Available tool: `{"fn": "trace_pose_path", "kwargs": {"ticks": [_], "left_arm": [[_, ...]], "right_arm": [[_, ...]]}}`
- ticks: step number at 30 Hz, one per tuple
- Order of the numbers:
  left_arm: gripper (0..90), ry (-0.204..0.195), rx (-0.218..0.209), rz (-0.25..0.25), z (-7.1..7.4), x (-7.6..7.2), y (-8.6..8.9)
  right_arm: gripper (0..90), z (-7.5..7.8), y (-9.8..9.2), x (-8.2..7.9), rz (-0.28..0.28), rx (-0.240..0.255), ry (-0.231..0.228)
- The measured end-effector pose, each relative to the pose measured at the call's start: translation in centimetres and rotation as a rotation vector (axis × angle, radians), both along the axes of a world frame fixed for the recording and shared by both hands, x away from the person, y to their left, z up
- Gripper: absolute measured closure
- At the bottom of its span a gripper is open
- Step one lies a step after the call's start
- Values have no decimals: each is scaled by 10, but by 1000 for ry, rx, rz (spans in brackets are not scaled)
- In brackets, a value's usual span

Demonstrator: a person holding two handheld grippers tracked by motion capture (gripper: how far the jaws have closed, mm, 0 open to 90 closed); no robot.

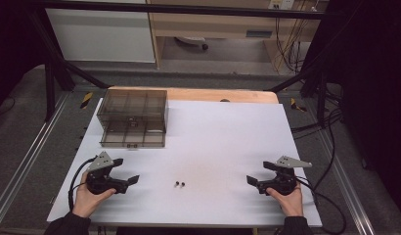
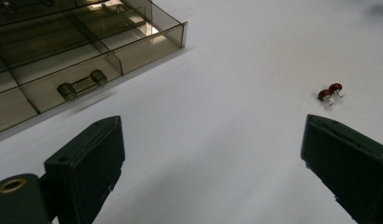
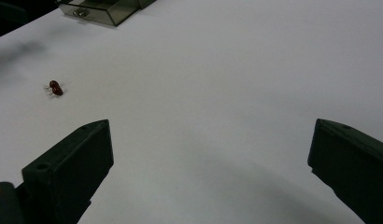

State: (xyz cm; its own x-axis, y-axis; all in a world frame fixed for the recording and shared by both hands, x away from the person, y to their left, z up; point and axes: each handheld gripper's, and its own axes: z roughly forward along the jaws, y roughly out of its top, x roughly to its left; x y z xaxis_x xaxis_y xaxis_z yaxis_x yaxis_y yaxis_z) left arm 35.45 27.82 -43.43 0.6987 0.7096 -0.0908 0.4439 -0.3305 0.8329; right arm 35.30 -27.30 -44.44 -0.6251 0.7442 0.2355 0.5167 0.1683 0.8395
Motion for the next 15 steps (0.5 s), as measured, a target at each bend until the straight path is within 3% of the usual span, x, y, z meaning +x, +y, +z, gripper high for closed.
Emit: {"fn": "trace_pose_path", "kwargs": {"ticks": [15], "left_arm": [[62, 21, 4, -31, 1, -1, -26]], "right_arm": [[6, -2, 1, 1, 6, -19, 10]]}}
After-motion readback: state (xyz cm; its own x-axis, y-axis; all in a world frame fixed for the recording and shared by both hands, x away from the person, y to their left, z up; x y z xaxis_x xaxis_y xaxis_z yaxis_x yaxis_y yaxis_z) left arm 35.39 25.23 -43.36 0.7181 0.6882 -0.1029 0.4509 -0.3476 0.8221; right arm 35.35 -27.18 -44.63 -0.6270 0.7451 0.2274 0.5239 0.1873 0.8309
